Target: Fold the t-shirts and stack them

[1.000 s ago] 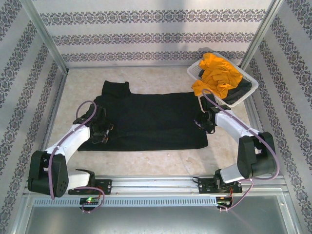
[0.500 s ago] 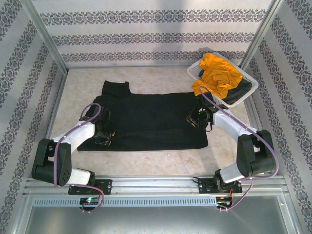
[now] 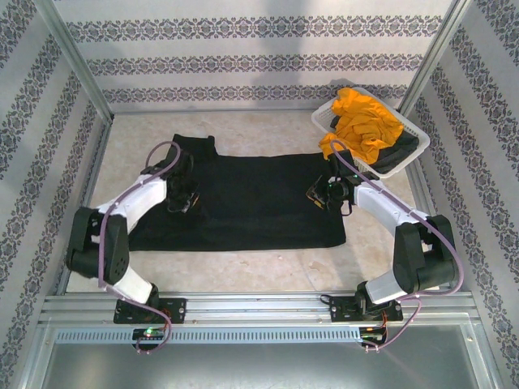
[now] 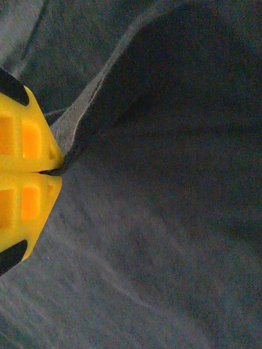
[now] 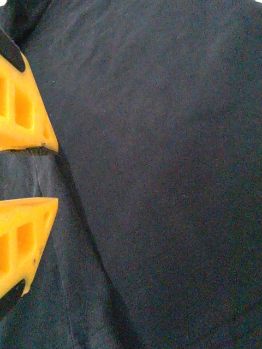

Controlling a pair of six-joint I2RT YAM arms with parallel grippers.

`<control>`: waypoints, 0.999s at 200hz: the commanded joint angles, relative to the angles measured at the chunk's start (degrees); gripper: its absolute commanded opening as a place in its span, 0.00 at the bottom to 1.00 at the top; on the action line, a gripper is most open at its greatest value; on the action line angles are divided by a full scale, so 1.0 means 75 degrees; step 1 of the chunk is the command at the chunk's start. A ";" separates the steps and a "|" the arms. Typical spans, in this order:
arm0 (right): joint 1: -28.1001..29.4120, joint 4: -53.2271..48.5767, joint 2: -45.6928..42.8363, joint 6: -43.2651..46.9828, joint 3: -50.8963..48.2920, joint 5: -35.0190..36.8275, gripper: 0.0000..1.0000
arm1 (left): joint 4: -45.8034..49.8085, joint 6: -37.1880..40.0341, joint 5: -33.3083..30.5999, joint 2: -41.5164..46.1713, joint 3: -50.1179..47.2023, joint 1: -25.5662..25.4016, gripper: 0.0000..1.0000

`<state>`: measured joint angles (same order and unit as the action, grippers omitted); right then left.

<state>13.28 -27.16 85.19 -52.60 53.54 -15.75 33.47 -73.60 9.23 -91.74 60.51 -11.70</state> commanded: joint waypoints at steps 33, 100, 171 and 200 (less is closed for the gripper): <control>-0.0028 -0.0143 -0.0046 -0.0062 0.0145 -0.0117 0.28 | 0.1899 0.2883 0.0079 -0.2191 0.2563 -0.0544 0.00; -0.0086 -0.0176 -0.0188 -0.0047 -0.0069 -0.0188 0.30 | 0.3456 0.4076 -0.1087 -0.3362 0.4081 -0.0906 0.50; -0.0265 0.0067 0.0128 -0.0080 -0.0834 0.0056 0.25 | 0.2183 0.2860 -0.1502 -0.1043 0.1647 -0.0141 0.40; -0.0150 -0.0396 0.0864 0.0086 -0.0504 0.0420 0.22 | 0.1237 0.2336 -0.0657 -0.0795 0.0091 0.0780 0.34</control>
<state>11.51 -26.96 87.88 -52.66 48.21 -15.66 48.90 -51.05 -0.14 -97.10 69.58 -10.83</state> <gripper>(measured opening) 0.227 0.356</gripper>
